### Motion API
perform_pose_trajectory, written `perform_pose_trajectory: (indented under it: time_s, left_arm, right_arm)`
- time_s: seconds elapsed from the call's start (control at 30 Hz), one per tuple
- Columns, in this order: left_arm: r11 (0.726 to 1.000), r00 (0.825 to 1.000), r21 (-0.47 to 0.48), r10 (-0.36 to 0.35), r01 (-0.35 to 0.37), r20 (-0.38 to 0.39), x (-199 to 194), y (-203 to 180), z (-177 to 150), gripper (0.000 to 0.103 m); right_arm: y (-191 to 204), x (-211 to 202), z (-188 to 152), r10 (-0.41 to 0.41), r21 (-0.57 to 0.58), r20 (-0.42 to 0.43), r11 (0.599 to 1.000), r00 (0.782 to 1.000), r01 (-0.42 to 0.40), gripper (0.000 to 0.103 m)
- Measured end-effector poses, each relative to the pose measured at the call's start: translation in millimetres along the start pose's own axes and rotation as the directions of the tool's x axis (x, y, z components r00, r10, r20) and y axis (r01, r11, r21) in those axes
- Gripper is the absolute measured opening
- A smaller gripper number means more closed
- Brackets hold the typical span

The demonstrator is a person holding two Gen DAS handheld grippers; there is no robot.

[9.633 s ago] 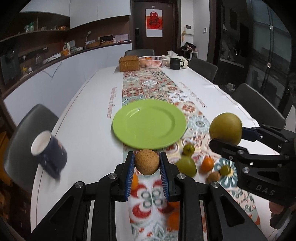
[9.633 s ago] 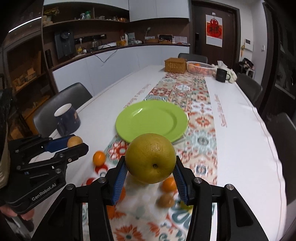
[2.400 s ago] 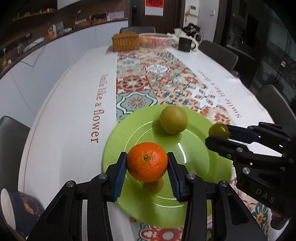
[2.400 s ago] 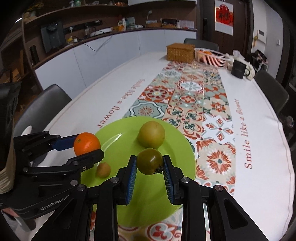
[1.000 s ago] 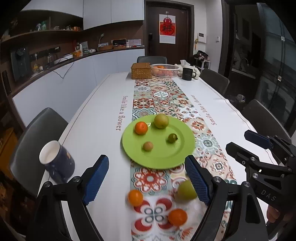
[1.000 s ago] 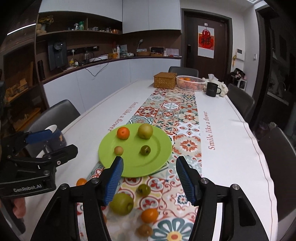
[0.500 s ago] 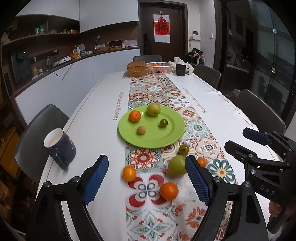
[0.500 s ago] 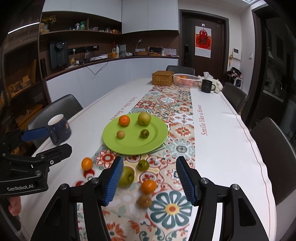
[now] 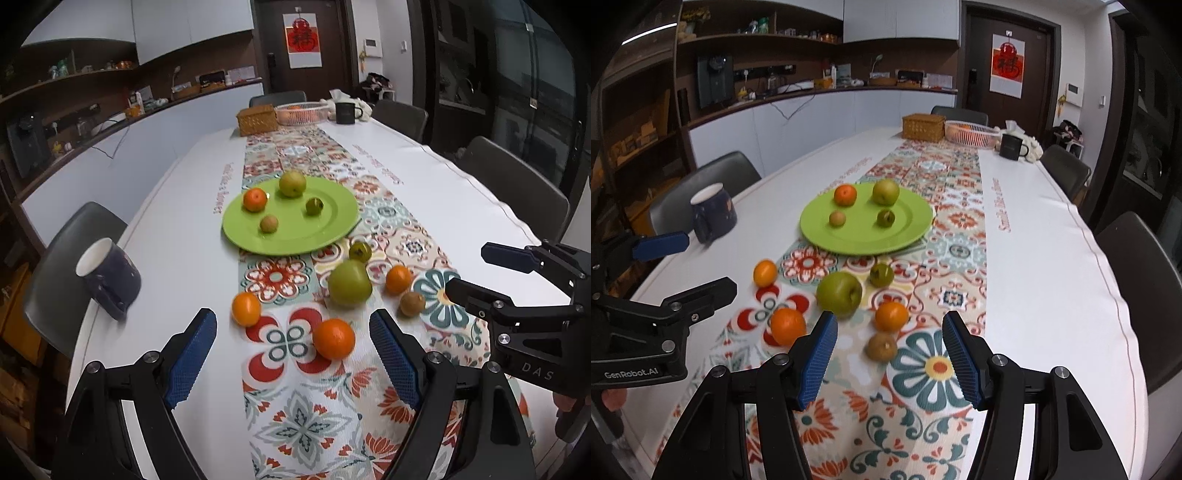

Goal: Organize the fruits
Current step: 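Withdraw both tools from the plate back toward the remaining fruits, then grasp another orange with the left tool while the right tool grasps a brown fruit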

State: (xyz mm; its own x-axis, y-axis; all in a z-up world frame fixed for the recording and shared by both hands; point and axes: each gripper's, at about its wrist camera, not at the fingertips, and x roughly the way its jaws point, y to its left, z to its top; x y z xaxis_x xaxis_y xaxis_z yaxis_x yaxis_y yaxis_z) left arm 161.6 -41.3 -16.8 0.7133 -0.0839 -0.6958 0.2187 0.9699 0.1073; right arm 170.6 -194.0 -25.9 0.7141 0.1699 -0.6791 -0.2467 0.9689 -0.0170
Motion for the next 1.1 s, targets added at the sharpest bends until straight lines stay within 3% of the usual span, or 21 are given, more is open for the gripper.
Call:
perform_pose_trajectory:
  time_s: [0.4, 0.7, 1.0, 1.1]
  left_arm:
    - [0.999, 0.994, 0.027, -0.039, 0.042, -0.107, 44, -8, -19, 0.085]
    - [0.995, 0.988, 0.065, -0.072, 0.082, -0.134, 69, -16, -23, 0.084]
    - [0.993, 0.978, -0.008, -0.117, 0.118, -0.172, 87, -11, -18, 0.066]
    - [0.99, 0.974, -0.026, -0.143, 0.141, -0.178, 88, -10, -18, 0.055]
  right_arm:
    - [-2, 36, -19, 0.012, 0.002, -0.115, 1.0, 0.993, -0.012, 0.06]
    - [-1, 64, -22, 0.014, -0.017, -0.166, 1.0, 0.986, -0.017, 0.059]
    - [-1, 85, -18, 0.03, 0.0, -0.2, 1.0, 0.979, -0.03, 0.048]
    - [-1, 89, -18, 0.042, 0.011, -0.212, 0.999, 0.976, -0.041, 0.041]
